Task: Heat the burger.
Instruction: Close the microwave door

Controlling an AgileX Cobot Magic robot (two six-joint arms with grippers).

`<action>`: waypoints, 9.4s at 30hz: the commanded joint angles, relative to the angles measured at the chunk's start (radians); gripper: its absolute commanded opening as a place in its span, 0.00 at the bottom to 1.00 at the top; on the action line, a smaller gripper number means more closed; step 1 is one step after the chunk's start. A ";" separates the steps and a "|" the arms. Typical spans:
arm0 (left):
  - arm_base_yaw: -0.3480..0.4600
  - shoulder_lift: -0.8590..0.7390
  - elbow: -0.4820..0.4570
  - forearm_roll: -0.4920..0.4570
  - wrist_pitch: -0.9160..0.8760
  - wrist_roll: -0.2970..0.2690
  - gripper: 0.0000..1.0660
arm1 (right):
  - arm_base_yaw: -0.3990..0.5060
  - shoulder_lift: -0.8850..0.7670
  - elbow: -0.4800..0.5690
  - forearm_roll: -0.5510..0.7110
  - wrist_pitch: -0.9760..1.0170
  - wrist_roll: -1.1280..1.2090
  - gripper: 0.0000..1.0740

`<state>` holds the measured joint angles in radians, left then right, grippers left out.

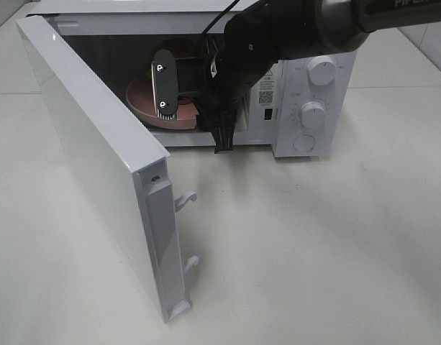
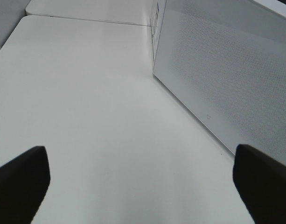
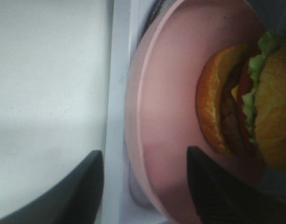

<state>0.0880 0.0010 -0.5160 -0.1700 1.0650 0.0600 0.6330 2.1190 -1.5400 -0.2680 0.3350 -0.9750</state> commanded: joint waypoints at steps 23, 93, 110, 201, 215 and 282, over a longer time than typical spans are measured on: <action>0.001 -0.001 0.000 -0.008 0.004 -0.002 0.94 | -0.036 -0.265 0.282 -0.027 -0.085 0.274 0.76; 0.001 -0.001 0.000 -0.008 0.004 -0.002 0.94 | -0.075 -1.329 0.859 0.034 0.603 1.121 0.71; 0.001 -0.001 0.000 -0.008 0.004 -0.002 0.94 | -0.360 -1.717 0.969 0.037 0.603 1.175 0.71; -0.002 0.001 -0.001 -0.072 -0.011 0.000 0.94 | -0.633 -2.149 1.048 0.168 0.629 1.163 0.71; -0.002 0.243 -0.024 -0.184 -0.228 0.062 0.94 | -0.633 -2.149 1.048 0.168 0.629 1.163 0.71; -0.006 1.207 0.178 0.572 -1.684 -0.378 0.00 | -0.633 -2.149 1.048 0.168 0.629 1.163 0.71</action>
<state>0.0870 1.1760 -0.3300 0.3510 -0.5680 -0.2830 0.0060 -0.0050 -0.4950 -0.1030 0.9690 0.2020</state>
